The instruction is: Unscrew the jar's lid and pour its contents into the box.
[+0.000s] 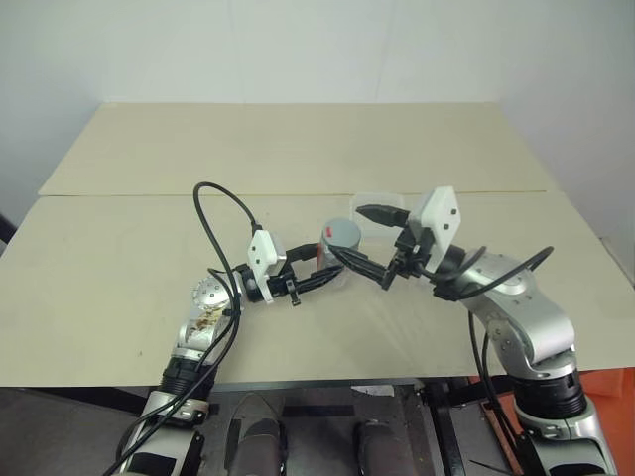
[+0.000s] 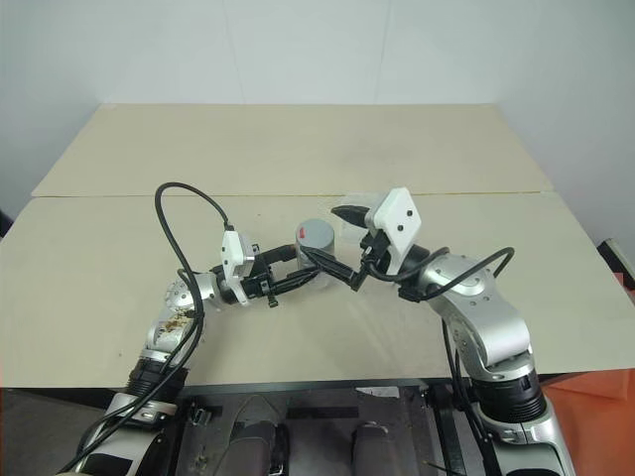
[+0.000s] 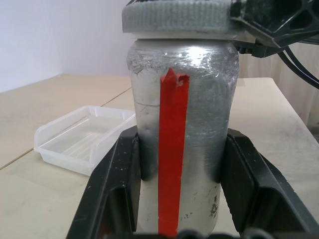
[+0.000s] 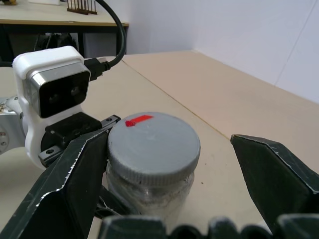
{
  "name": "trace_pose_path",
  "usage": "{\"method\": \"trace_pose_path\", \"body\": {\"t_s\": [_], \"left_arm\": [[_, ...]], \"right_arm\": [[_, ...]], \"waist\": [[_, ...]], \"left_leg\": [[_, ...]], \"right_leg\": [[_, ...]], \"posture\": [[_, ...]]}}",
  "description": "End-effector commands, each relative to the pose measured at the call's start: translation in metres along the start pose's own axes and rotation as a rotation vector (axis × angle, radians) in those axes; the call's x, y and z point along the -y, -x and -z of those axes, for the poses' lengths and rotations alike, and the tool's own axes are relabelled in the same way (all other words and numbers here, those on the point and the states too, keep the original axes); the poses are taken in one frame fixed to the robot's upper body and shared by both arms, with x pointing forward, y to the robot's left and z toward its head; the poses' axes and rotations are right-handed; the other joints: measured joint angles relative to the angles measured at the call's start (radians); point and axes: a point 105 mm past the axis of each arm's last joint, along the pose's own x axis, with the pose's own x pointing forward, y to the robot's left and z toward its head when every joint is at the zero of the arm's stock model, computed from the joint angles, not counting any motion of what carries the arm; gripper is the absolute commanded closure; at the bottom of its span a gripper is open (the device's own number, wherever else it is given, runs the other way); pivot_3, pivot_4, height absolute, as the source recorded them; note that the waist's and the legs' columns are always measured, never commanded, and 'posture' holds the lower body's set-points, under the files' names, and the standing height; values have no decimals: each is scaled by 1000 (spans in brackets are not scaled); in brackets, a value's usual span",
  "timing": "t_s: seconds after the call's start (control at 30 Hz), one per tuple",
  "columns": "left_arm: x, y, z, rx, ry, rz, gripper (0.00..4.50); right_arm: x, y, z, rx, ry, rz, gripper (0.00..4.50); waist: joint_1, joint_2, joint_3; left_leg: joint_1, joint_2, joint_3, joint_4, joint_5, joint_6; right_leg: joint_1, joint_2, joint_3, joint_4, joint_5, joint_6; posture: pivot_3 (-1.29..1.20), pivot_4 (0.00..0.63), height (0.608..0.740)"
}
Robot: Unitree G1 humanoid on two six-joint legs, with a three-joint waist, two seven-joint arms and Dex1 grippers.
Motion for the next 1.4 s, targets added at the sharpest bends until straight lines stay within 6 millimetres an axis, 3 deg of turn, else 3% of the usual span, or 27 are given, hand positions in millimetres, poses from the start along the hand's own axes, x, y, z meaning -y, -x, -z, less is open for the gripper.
{"method": "trace_pose_path", "body": {"t_s": [0.03,0.3,0.6,0.97,1.4], "left_arm": [[-1,1,-11,40,-43,8,2580],[0,-1,-9,39,-41,19,2580],[1,-2,-9,44,-39,27,2580],[5,-4,-7,43,-44,43,2580],[7,-5,-8,49,-41,47,2580]], "right_arm": [[8,10,-10,31,50,42,21],[9,15,-9,20,60,53,21],[-15,23,-11,9,45,-126,21],[-10,-1,-11,26,24,-103,21],[-4,-7,-11,38,-28,-73,21]], "waist": [[0,0,0],[0,0,0],[0,0,0],[-1,0,0],[-1,0,0]], "left_leg": [[0,0,0,0,0,0],[0,0,0,0,0,0],[0,0,-1,0,0,0],[1,0,-1,1,0,0],[0,0,0,1,0,0]], "right_leg": [[0,0,0,0,0,0],[0,0,0,0,0,0],[0,0,0,0,0,0],[0,0,0,0,0,0],[0,0,0,0,0,0]], "posture": [[0,150,740],[0,150,740],[0,150,740],[0,150,740],[0,150,740]]}}
